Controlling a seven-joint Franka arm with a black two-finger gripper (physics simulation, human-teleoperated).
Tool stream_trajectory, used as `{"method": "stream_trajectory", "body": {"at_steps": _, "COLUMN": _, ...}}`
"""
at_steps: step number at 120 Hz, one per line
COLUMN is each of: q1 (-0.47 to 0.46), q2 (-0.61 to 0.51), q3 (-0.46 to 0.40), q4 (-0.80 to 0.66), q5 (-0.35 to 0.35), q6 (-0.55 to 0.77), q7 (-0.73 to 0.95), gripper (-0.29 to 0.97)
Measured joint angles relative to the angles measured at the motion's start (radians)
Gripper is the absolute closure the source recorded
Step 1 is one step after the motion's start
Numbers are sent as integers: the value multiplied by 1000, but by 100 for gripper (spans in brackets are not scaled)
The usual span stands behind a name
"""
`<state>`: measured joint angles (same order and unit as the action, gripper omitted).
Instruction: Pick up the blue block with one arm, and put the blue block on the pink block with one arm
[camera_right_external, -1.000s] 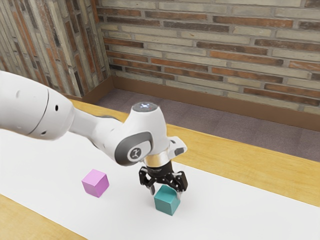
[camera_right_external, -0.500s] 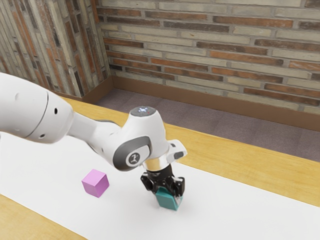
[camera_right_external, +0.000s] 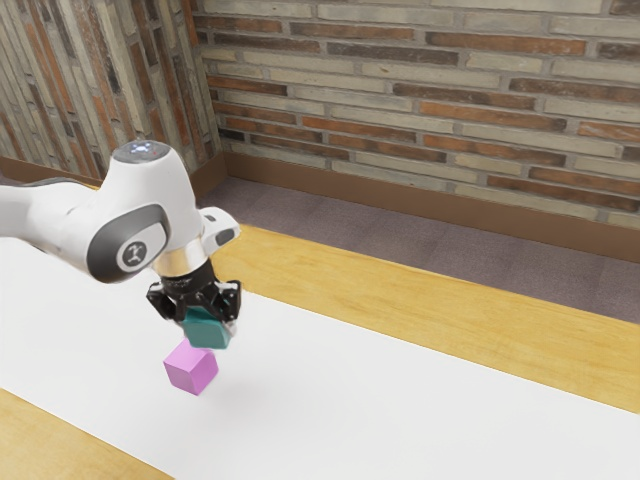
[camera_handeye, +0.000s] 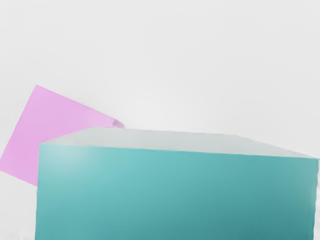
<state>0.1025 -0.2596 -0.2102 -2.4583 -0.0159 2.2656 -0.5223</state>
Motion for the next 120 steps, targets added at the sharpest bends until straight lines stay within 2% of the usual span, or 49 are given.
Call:
{"method": "stream_trajectory", "body": {"at_steps": 38, "q1": 51, "q2": 19, "q3": 17, "q4": 17, "q5": 25, "q6": -115, "q7": 64, "gripper": 36}}
{"method": "stream_trajectory", "body": {"at_steps": 120, "q1": 89, "q2": 37, "q3": 19, "q4": 24, "q5": 64, "q6": -55, "q7": 188, "gripper": 36}}
